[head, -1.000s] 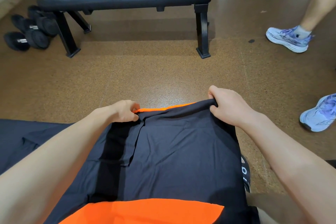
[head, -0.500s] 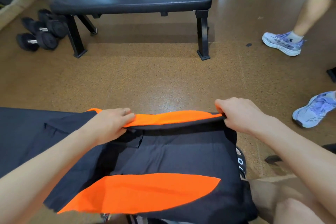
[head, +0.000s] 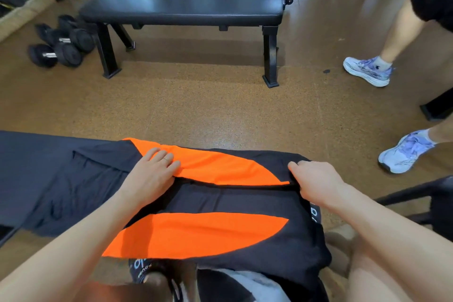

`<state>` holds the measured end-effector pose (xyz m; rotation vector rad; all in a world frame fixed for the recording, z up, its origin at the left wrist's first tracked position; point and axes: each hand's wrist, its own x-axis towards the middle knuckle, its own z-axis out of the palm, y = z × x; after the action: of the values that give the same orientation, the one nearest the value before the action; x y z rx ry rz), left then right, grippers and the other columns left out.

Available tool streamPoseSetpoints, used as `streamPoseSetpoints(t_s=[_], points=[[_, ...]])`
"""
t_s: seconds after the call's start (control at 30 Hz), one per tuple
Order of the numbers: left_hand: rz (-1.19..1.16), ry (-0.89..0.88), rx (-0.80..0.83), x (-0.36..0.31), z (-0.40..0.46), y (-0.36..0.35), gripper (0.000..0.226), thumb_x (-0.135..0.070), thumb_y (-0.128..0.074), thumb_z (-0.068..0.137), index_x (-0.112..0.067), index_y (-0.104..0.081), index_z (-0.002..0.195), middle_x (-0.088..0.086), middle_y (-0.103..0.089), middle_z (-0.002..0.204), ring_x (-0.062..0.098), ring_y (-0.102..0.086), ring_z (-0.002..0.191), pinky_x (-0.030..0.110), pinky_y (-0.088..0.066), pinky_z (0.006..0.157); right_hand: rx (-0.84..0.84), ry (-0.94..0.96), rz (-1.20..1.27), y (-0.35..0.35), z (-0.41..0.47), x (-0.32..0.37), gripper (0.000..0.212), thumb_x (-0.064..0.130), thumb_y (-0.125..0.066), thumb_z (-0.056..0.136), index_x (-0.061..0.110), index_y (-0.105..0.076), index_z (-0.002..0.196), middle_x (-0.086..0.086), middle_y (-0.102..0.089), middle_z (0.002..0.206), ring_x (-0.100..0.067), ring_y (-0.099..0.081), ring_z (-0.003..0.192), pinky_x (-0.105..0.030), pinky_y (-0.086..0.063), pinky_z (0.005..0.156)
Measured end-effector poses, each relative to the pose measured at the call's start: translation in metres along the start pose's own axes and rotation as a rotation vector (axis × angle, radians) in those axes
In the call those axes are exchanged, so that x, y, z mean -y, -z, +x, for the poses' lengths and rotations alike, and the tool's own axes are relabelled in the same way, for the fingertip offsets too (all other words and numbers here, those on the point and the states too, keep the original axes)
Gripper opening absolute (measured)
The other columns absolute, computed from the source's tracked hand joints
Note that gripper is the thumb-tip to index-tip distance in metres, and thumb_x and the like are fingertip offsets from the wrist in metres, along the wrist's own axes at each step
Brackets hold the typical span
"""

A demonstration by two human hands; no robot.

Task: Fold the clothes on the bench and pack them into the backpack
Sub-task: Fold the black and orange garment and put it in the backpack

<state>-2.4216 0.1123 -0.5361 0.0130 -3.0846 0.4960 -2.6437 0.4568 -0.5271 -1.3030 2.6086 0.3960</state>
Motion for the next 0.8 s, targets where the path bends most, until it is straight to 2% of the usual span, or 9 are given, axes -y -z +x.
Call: streamPoseSetpoints(t_s=[0.07, 0.17, 0.23, 0.3, 0.4, 0.47, 0.57, 0.7, 0.8], points=[[-0.049, 0.038, 0.043, -0.002, 0.004, 0.002, 0.022, -0.015, -0.072, 0.076, -0.013, -0.055, 0.091, 0.010, -0.057, 0.085, 0.033, -0.059, 0.076, 0.043, -0.050, 0.073, -0.019, -0.039, 0.023, 0.002, 0.004, -0.005, 0.028, 0.016, -0.054, 0.087, 0.018, -0.046, 0.114, 0.001, -0.061, 0.105, -0.026, -0.066, 0.098, -0.033, -0.043, 0.064], [-0.127, 0.117, 0.077, 0.002, 0.015, 0.007, 0.034, -0.013, -0.079, 0.075, -0.016, -0.047, 0.088, 0.006, -0.050, 0.077, 0.031, -0.057, 0.063, 0.034, -0.038, 0.050, -0.154, -0.071, 0.085, 0.009, 0.013, -0.012, 0.020, 0.018, -0.056, 0.087, 0.019, -0.045, 0.103, -0.001, -0.061, 0.098, -0.028, -0.065, 0.094, -0.034, -0.041, 0.063], [-0.149, 0.184, 0.040, 0.008, 0.025, 0.012, 0.028, -0.014, -0.073, 0.082, -0.014, -0.048, 0.093, 0.007, -0.049, 0.082, 0.031, -0.058, 0.065, 0.031, -0.031, 0.044, -0.320, -0.086, 0.122, 0.014, 0.020, -0.018, 0.020, 0.014, -0.062, 0.080, 0.017, -0.047, 0.093, -0.005, -0.059, 0.086, -0.032, -0.064, 0.081, -0.036, -0.042, 0.061], [-0.159, 0.250, -0.013, 0.014, 0.035, 0.018, 0.022, -0.015, -0.067, 0.087, -0.013, -0.047, 0.094, 0.008, -0.048, 0.087, 0.033, -0.059, 0.071, 0.031, -0.032, 0.043, -0.502, -0.146, 0.169, 0.018, 0.028, -0.025, 0.023, 0.007, -0.067, 0.073, 0.014, -0.049, 0.085, -0.007, -0.055, 0.076, -0.034, -0.059, 0.068, -0.035, -0.035, 0.055], [-0.150, 0.268, -0.066, 0.017, 0.043, 0.026, 0.021, -0.012, -0.068, 0.085, -0.010, -0.047, 0.091, 0.009, -0.047, 0.086, 0.036, -0.058, 0.072, 0.032, -0.031, 0.045, -0.634, -0.227, 0.265, 0.025, 0.031, -0.030, 0.021, 0.001, -0.064, 0.073, 0.011, -0.051, 0.085, -0.007, -0.053, 0.075, -0.034, -0.055, 0.068, -0.033, -0.030, 0.059], [-0.141, 0.198, -0.048, 0.016, 0.042, 0.026, 0.022, -0.010, -0.070, 0.083, -0.009, -0.049, 0.089, 0.010, -0.047, 0.083, 0.035, -0.056, 0.068, 0.035, -0.034, 0.045, -0.596, -0.225, 0.238, 0.022, 0.031, -0.033, 0.021, 0.001, -0.063, 0.074, 0.011, -0.050, 0.087, -0.008, -0.056, 0.078, -0.034, -0.056, 0.072, -0.033, -0.030, 0.060], [-0.146, 0.118, 0.007, 0.010, 0.032, 0.014, 0.024, -0.010, -0.072, 0.081, -0.009, -0.049, 0.087, 0.009, -0.046, 0.081, 0.033, -0.055, 0.065, 0.035, -0.036, 0.045, -0.337, -0.143, 0.176, 0.009, 0.025, -0.032, 0.020, 0.008, -0.060, 0.079, 0.016, -0.044, 0.088, -0.008, -0.061, 0.087, -0.035, -0.062, 0.086, -0.035, -0.033, 0.062], [-0.139, -0.034, 0.080, -0.002, 0.018, -0.007, 0.040, -0.012, -0.081, 0.070, -0.013, -0.048, 0.093, 0.011, -0.053, 0.083, 0.032, -0.056, 0.066, 0.035, -0.043, 0.050, -0.038, -0.051, 0.072, -0.007, 0.013, -0.023, 0.022, 0.011, -0.056, 0.084, 0.017, -0.042, 0.100, -0.005, -0.065, 0.102, -0.032, -0.065, 0.100, -0.034, -0.035, 0.067], [-0.122, -0.047, 0.089, -0.002, 0.014, -0.012, 0.036, -0.014, -0.079, 0.071, -0.014, -0.052, 0.095, 0.010, -0.054, 0.086, 0.032, -0.055, 0.070, 0.038, -0.044, 0.056, 0.003, -0.071, 0.007, -0.009, 0.011, -0.021, 0.028, 0.011, -0.056, 0.086, 0.016, -0.043, 0.111, -0.004, -0.066, 0.106, -0.029, -0.065, 0.101, -0.033, -0.032, 0.069]])
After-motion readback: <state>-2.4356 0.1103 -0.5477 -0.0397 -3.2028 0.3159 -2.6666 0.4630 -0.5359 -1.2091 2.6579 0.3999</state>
